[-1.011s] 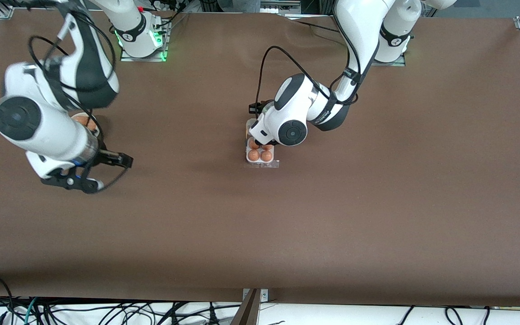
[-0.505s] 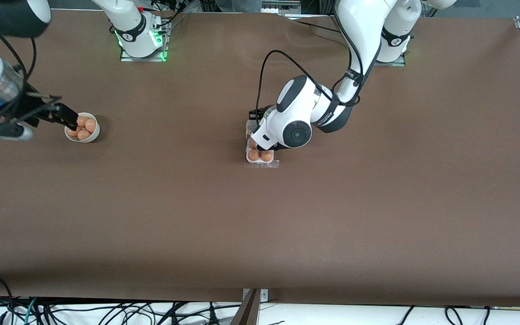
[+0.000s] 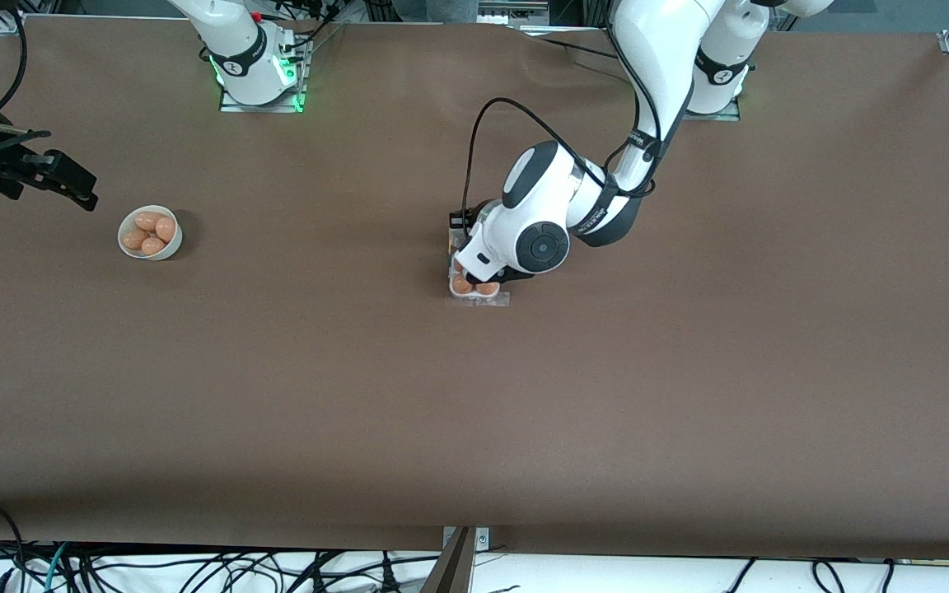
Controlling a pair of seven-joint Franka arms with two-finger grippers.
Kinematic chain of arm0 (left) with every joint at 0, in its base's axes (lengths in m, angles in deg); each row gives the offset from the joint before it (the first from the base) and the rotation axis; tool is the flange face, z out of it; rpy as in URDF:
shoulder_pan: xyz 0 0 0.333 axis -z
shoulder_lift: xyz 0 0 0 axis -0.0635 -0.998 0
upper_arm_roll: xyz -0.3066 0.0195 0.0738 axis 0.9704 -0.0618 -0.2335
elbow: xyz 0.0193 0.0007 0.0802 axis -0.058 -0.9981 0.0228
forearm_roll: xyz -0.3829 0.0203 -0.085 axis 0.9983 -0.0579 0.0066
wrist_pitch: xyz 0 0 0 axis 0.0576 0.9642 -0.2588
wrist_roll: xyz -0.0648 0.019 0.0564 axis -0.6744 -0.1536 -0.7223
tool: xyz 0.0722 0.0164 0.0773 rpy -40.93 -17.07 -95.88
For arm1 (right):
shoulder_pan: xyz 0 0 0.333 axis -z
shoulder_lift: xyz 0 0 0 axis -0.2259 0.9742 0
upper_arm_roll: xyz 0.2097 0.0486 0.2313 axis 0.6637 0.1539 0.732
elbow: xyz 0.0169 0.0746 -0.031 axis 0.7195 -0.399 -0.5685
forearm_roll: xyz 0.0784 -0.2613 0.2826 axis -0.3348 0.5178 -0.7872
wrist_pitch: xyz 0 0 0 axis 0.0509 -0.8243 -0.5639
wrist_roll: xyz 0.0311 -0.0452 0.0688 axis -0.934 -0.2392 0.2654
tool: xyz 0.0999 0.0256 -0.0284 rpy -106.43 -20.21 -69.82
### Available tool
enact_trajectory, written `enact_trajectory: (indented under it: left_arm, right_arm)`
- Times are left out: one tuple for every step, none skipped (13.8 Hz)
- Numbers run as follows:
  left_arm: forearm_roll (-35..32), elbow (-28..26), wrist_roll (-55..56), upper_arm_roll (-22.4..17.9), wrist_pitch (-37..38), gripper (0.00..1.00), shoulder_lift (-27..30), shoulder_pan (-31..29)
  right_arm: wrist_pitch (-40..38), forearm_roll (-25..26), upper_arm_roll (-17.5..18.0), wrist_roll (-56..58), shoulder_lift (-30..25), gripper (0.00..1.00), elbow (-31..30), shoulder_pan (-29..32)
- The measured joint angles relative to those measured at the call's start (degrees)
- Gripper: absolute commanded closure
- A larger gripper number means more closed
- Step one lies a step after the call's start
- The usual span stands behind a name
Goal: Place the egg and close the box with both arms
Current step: 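Fold the carton lid over the eggs with the left gripper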
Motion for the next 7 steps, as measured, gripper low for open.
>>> enact_trajectory:
  left_arm:
    - [0.0, 0.43, 0.02, -0.51, -0.01, 1.0, -0.23, -0.01]
    - [0.0, 0.82, 0.02, -1.0, -0.01, 1.0, -0.47, -0.03]
    - [0.0, 1.16, 0.02, -1.27, -0.01, 1.0, -0.67, -0.05]
    - [0.0, 1.45, 0.02, -1.42, -0.01, 1.0, -0.85, -0.05]
    - [0.0, 1.69, 0.03, -1.56, -0.01, 1.0, -1.01, -0.04]
    - [0.0, 1.94, 0.03, -1.81, -0.04, 1.0, -1.1, -0.04]
    - [0.0, 2.36, 0.03, -2.28, -0.08, 1.0, -1.12, -0.03]
  right_arm:
    - [-0.01, -0.97, -0.01, 0.0, 0.02, 0.0, -0.02, 0.32]
    - [-0.01, -2.37, -0.09, 0.0, 0.03, 0.0, -0.02, 0.7]
    - [0.0, -3.09, -0.4, 0.0, 0.03, 0.0, -0.02, 0.87]
    - [0.0, -3.5, -0.63, 0.0, 0.04, 0.0, -0.02, 1.03]
    - [0.0, -3.65, -0.7, 0.01, 0.06, 0.0, -0.03, 1.11]
    - [0.02, -3.69, -0.7, 0.01, 0.12, 0.0, -0.03, 1.1]
    - [0.07, -3.7, -0.7, 0.06, 0.22, 0.0, -0.03, 1.09]
